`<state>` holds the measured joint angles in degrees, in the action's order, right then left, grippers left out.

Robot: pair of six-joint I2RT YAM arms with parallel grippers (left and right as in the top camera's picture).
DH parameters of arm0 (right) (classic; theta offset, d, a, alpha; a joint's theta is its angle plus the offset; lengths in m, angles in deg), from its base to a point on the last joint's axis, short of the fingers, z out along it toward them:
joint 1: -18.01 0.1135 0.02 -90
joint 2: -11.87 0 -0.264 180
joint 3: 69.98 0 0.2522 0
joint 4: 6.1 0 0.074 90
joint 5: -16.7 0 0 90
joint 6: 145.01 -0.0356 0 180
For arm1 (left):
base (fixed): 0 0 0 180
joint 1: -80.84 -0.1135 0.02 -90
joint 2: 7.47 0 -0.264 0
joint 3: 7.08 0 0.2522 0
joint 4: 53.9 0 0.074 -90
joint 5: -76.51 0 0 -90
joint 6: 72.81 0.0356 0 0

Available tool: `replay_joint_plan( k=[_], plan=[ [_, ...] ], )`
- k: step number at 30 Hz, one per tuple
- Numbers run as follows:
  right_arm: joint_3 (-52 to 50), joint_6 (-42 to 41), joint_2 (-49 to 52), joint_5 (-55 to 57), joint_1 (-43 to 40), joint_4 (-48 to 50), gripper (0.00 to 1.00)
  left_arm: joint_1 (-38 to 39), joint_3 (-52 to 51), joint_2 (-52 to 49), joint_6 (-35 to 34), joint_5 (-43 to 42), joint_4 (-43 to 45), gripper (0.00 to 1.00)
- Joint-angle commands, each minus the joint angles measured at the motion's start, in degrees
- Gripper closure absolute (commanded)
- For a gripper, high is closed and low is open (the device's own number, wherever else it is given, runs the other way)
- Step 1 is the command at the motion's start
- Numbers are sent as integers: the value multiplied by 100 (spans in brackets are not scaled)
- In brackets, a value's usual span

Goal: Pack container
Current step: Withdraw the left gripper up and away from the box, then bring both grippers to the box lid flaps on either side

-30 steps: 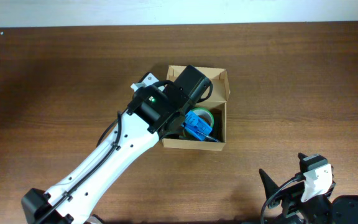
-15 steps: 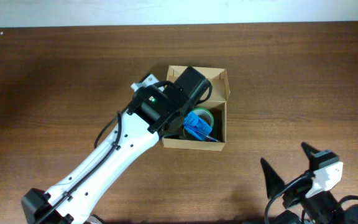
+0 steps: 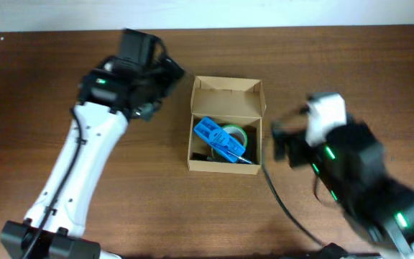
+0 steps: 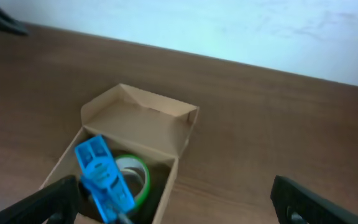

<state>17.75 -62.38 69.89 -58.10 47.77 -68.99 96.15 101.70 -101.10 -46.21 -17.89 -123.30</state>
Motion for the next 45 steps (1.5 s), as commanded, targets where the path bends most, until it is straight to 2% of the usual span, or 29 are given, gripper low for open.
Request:
replay_joint_plan(
  k=[1, 2, 4, 5, 7, 8, 10, 14, 15, 20, 24, 35, 45],
  plan=[
    [566, 4, 894, -9, -17, 94, 1, -389, 48, 55, 262, -337, 26, 0],
    [623, 2, 1110, 50, -28, 197, 1, -455, 48, 55, 264, -334, 2, 3],
    [662, 15, 1528, 144, -96, 452, 1, -522, 48, 52, 264, -243, -17, 30],
    [662, 24, 1725, 160, -162, 570, 1, -527, 48, 46, 264, -87, -15, 40],
    [664, -72, 2087, 160, -404, 678, 4, -527, 48, 20, 262, 337, -9, 80],
    [667, -199, 2208, 155, -540, 680, 15, -535, 48, -9, 262, 459, -7, 98],
    [669, -531, 2424, 42, -935, 671, 50, -588, 48, -118, 264, 560, 9, 98],
    [671, -1202, 2691, -883, -1952, 699, 91, -767, 48, -511, 269, 409, 59, 98],
    [671, -1296, 2732, -1095, -2127, 699, 96, -817, 48, -616, 269, 289, 87, 98],
    [671, -1596, 3254, -2481, -3110, 695, 97, -1062, 48, -1316, 273, -568, 446, 98],
    [671, -1742, 3827, -3139, -3397, 678, 96, -1202, 48, -1875, 289, -1561, 841, 98],
    [671, -2153, 5394, -4640, -3423, 828, 96, -1220, 48, -3099, 264, -3449, 1342, 98],
    [669, -2483, 5840, -5060, -3309, 1368, 97, -953, 48, -3637, 127, -4096, 1694, 98]
  ],
)
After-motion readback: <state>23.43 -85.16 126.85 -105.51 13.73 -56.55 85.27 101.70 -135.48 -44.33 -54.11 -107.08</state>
